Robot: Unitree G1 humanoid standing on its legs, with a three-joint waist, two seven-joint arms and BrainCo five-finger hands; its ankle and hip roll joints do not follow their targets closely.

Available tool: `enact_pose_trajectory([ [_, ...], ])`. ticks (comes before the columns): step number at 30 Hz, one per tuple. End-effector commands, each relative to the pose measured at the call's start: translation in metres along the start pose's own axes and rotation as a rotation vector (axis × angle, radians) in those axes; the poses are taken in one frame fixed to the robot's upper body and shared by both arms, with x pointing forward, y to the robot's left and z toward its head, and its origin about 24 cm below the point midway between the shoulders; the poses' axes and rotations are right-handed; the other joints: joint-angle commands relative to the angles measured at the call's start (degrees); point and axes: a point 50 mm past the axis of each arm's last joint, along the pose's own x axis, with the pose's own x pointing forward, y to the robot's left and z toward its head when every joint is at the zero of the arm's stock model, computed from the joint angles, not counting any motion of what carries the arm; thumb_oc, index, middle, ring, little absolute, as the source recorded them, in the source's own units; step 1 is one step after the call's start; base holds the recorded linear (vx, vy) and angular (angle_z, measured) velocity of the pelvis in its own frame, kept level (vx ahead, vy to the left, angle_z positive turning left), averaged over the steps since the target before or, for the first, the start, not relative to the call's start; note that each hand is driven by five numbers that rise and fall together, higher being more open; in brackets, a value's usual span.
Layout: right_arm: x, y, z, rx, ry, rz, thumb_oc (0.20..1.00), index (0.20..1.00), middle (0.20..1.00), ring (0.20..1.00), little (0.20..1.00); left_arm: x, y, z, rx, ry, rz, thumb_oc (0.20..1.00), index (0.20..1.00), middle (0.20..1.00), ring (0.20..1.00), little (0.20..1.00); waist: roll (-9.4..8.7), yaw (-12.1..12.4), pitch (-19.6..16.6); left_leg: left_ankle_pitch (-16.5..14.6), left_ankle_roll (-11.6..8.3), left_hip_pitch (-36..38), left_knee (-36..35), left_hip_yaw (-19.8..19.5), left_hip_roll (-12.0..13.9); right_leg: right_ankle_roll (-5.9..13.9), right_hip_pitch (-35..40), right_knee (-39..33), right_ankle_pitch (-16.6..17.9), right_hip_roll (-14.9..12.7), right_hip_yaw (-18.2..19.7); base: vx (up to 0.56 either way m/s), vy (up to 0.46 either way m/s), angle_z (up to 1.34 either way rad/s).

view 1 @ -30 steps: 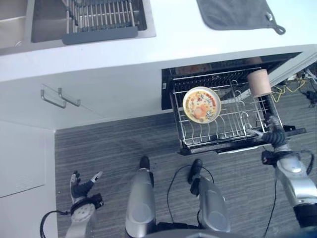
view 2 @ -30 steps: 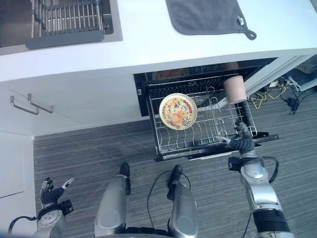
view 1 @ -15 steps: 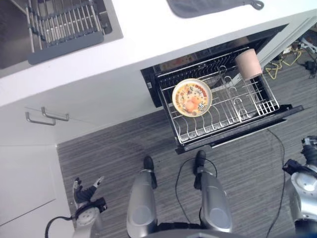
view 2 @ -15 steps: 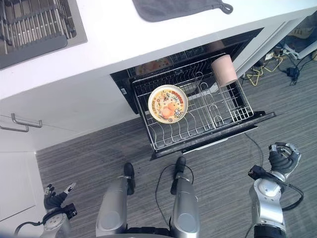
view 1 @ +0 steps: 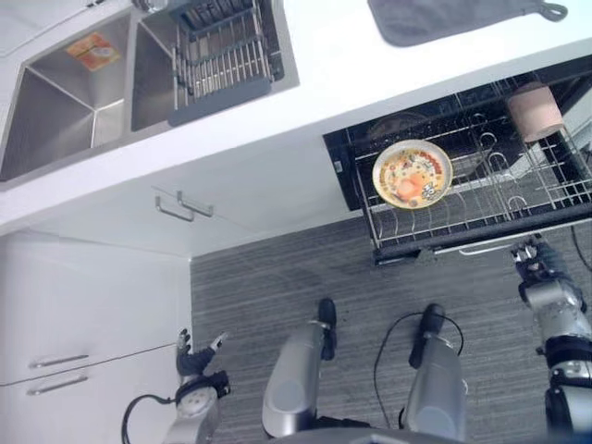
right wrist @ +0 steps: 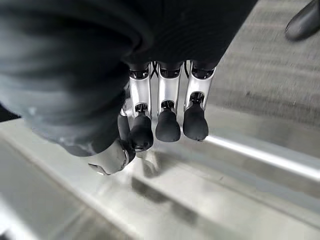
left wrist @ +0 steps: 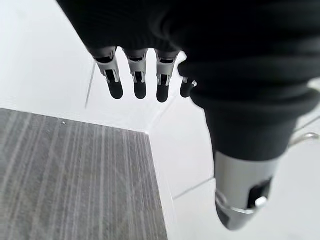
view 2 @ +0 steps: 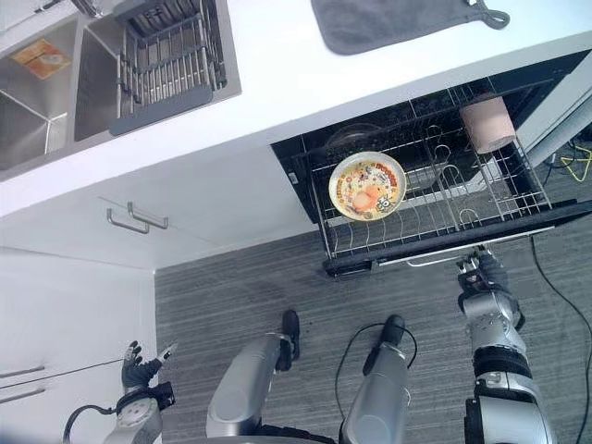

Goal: Place the dishes in the dishwasher.

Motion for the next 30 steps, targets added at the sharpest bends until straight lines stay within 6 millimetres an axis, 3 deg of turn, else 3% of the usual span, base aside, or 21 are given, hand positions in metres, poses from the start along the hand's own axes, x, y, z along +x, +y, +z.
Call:
enact_pose_trajectory([
  [1,0.001,0.033,0.003,-0.078,-0.018,0.153,0.200,0.200,0.200,0.200,0.200,0.010,0.034,0.009,0.037,-0.060,0.073,1.000,1.000,1.000,1.000,1.000,-4.43,1.1,-0.7,4.6,-1.90,-1.9,0.7,-2.1,3.0,-0.33,2.2,2.9,-0.4,-2.2,-2.2,0.01,-0.047,0.12],
  [8,0.009,0.094,0.072,-0.345,-0.147,0.237,0.200,0.200,0.200,0.200,0.200,0.010,0.041,0.012,0.086,-0.062,0.051,1.000,1.000,1.000,1.000,1.000,-2.52,3.9,-0.2,5.0,-2.20,-3.3,1.4,-3.7,2.3,-1.06,0.4,6.5,-2.5,-3.1,-2.1,0.01,-0.035,0.07],
  [15,0.012,0.118,0.116,-0.501,-0.174,0.167,0.200,0.200,0.200,0.200,0.200,0.007,0.044,0.004,0.136,-0.031,0.003,1.000,1.000,1.000,1.000,1.000,1.48,6.4,-0.1,6.0,-2.48,-3.9,0.9,-4.3,1.0,-1.67,-1.8,11.1,-5.2,-4.9,-1.5,0.06,0.018,0.13],
  [16,0.012,0.120,0.123,-0.533,-0.185,0.146,0.200,0.200,0.200,0.200,0.200,0.007,0.045,0.002,0.142,-0.021,-0.001,1.000,1.000,1.000,1.000,1.000,2.10,6.9,-0.2,4.8,-2.94,-3.4,0.9,-4.7,0.6,-1.12,-1.5,12.6,-7.3,-5.4,-1.3,0.11,-0.001,0.08],
  [17,0.011,0.121,0.129,-0.547,-0.194,0.137,0.200,0.200,0.200,0.200,0.200,0.007,0.047,0.001,0.144,-0.016,-0.002,1.000,1.000,1.000,1.000,1.000,2.92,7.3,-0.1,6.5,-2.55,-3.9,0.3,-4.2,0.4,-1.75,-2.1,13.0,-6.3,-5.8,-2.0,0.20,-0.018,0.22],
  [18,0.009,0.123,0.135,-0.567,-0.200,0.129,0.200,0.200,0.200,0.200,0.200,0.006,0.050,-0.001,0.142,-0.007,0.000,1.000,1.000,1.000,1.000,1.000,3.43,7.5,-0.3,5.4,-3.05,-3.1,0.1,-4.4,0.0,-1.11,-1.6,14.3,-8.4,-6.3,-1.7,0.13,0.011,0.27],
  [23,-0.001,0.129,0.171,-0.620,-0.298,0.069,0.200,0.200,0.200,0.200,0.200,0.003,0.067,-0.012,0.145,0.026,0.001,1.000,1.000,1.000,1.000,1.000,8.74,10.4,-1.5,9.7,-3.77,-1.9,-6.4,-5.6,-2.6,-0.11,-0.2,17.4,-11.4,-9.6,-3.3,0.18,-0.002,0.34],
  [26,-0.012,0.140,0.199,-0.655,-0.409,0.064,0.200,0.200,0.200,0.200,0.200,-0.005,0.088,-0.034,0.156,0.083,0.017,1.000,1.000,1.000,1.000,1.000,11.60,12.7,-2.6,14.0,-4.71,-0.6,-12.8,-8.6,-3.2,0.64,1.9,17.1,-13.0,-10.3,-4.4,0.14,0.053,0.36],
  [30,-0.027,0.151,0.226,-0.713,-0.513,0.057,0.200,0.200,0.200,0.200,0.200,-0.004,0.108,-0.038,0.183,0.096,0.012,1.000,1.000,1.000,1.000,1.000,12.05,14.0,-3.5,15.2,-4.81,0.0,-14.3,-9.7,-3.3,0.37,2.5,18.1,-14.2,-11.2,-6.1,0.06,0.017,0.21],
])
